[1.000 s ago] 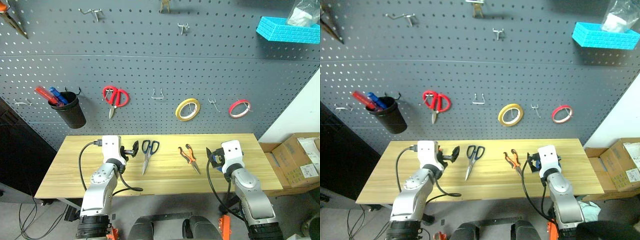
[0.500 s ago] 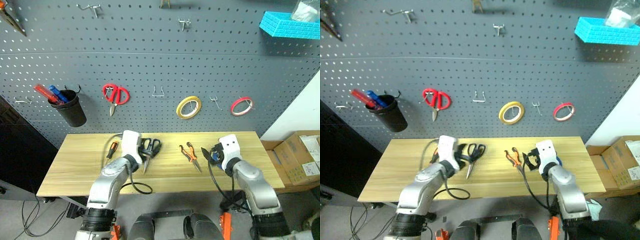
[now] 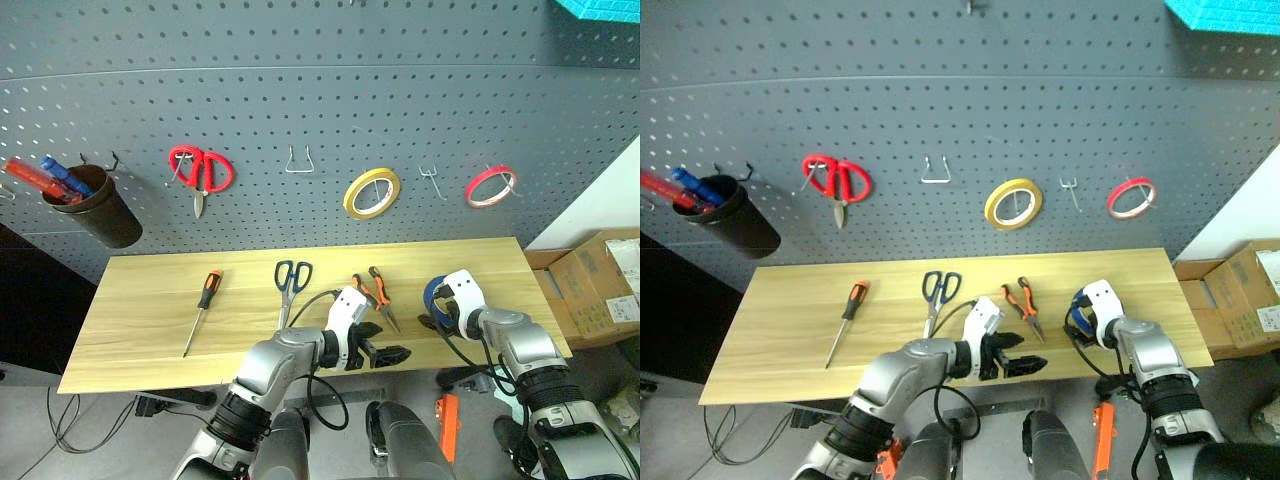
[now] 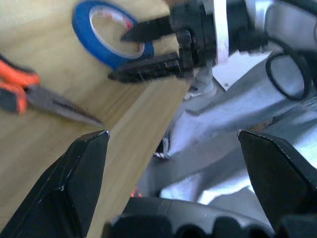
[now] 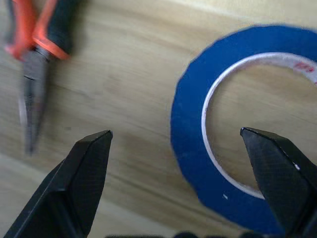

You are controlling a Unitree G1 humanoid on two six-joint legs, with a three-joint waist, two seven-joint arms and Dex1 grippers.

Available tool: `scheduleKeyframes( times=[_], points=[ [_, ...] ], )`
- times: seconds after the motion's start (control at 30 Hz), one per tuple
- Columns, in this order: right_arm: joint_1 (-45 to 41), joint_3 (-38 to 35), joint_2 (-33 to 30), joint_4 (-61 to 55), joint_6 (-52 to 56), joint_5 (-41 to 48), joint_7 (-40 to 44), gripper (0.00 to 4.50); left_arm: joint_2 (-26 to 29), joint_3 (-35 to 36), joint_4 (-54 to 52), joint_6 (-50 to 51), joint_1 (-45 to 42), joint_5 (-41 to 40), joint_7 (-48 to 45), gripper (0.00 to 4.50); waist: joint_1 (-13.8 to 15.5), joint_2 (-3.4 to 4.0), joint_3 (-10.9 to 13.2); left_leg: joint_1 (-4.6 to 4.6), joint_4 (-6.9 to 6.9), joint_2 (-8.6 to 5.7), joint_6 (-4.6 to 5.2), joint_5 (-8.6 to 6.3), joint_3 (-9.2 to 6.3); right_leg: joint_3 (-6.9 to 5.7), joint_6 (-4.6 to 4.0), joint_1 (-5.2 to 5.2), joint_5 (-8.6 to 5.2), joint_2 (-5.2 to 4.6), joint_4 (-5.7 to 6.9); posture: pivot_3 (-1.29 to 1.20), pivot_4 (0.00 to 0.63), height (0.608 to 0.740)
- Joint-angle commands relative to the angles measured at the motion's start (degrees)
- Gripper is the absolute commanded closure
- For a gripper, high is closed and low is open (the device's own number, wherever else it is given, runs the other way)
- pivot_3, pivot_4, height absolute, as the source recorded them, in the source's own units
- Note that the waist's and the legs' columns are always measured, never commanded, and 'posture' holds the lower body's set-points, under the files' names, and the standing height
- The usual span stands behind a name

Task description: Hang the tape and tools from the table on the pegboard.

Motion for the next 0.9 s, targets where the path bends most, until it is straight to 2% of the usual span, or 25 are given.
scheduleKeyframes(
  times=[0.03, 0.2, 0.27, 0.37, 0.57, 0.63, 0.77, 0.9],
  points=[
    [-1.3, 0.4, -0.1, 2.7, -0.3, -0.4, 0.7, 0.00, -0.7, -0.7, -0.9, -0.2, 0.0, 0.0, -0.4, 0.04, 0.0, -0.07, 0.5, -0.01, 0.01, 0.00, 0.00, 0.00, 0.02, 0.02, 0.00, 0.00, 0.00, 0.00, 0.00, 0.08, 0.326, 0.740],
    [-3.0, 0.5, -0.1, 7.1, -0.4, -1.0, 0.9, 0.00, -0.4, -0.4, 0.0, -0.6, -0.2, 0.6, -0.6, 0.04, 0.0, -0.31, 1.1, 0.04, 0.01, 0.00, 0.00, 0.00, -0.01, 0.00, -0.01, 0.01, -0.01, 0.00, 0.00, 0.08, 0.331, 0.740],
    [-3.7, 0.6, -0.4, 8.5, -0.9, -1.3, 1.0, 0.38, -0.3, -0.3, 0.0, -0.6, -0.4, 0.7, -0.7, 0.00, 0.0, -0.42, 1.3, 0.16, 0.03, 0.00, 0.00, 0.00, -0.01, 0.01, -0.02, 0.01, -0.02, 0.00, -0.01, 0.08, 0.331, 0.740],
    [-4.6, 1.1, -0.8, 9.9, -1.9, -2.0, 1.5, 1.27, -0.1, 0.3, 0.0, -0.3, -0.5, 0.4, -0.8, 0.00, 0.0, -0.47, 1.4, 0.14, 0.03, -0.01, -0.01, 0.00, -0.02, 0.03, -0.12, 0.02, -0.08, 0.00, -0.03, 0.09, 0.327, 0.740],
    [-4.9, 0.1, -0.9, 10.1, -2.0, -2.0, 2.2, 3.38, -0.6, 0.3, 0.9, -1.0, -0.7, 1.0, -0.4, 0.00, 0.0, -0.47, 1.4, 0.11, -0.03, -0.01, -0.01, -0.01, -0.05, -0.01, -0.01, 0.01, -0.05, 0.00, -0.07, 0.08, 0.314, 0.740],
    [-4.7, 0.0, -1.1, 9.8, -2.0, -2.2, 2.0, 3.91, -0.8, 0.4, 1.3, -1.1, -1.0, 1.1, -0.4, 0.00, 0.0, -0.47, 1.4, 0.10, -0.03, -0.01, -0.02, -0.01, -0.06, -0.03, -0.01, 0.01, -0.05, 0.00, -0.08, 0.08, 0.309, 0.740],
    [-2.4, -1.1, -2.0, 4.9, 0.0, -2.4, 0.3, 3.95, -0.8, 0.6, 1.0, -1.3, -1.4, 1.2, -0.8, 0.00, 0.0, -0.45, 1.4, 0.06, -0.02, -0.01, -0.02, -0.02, -0.09, -0.05, 0.00, -0.01, -0.06, -0.01, -0.09, 0.06, 0.280, 0.740],
    [9.4, -2.8, -5.1, -20.6, 1.1, -3.6, -2.3, 3.95, 1.9, 3.6, -6.5, -0.7, -0.5, -1.3, -2.2, 0.00, 0.6, -0.28, 1.3, -0.30, -0.03, -0.05, -0.03, -0.02, -0.19, -0.14, 0.10, -0.36, -0.09, -0.03, -0.04, 0.04, 0.230, 0.740]
  ],
)
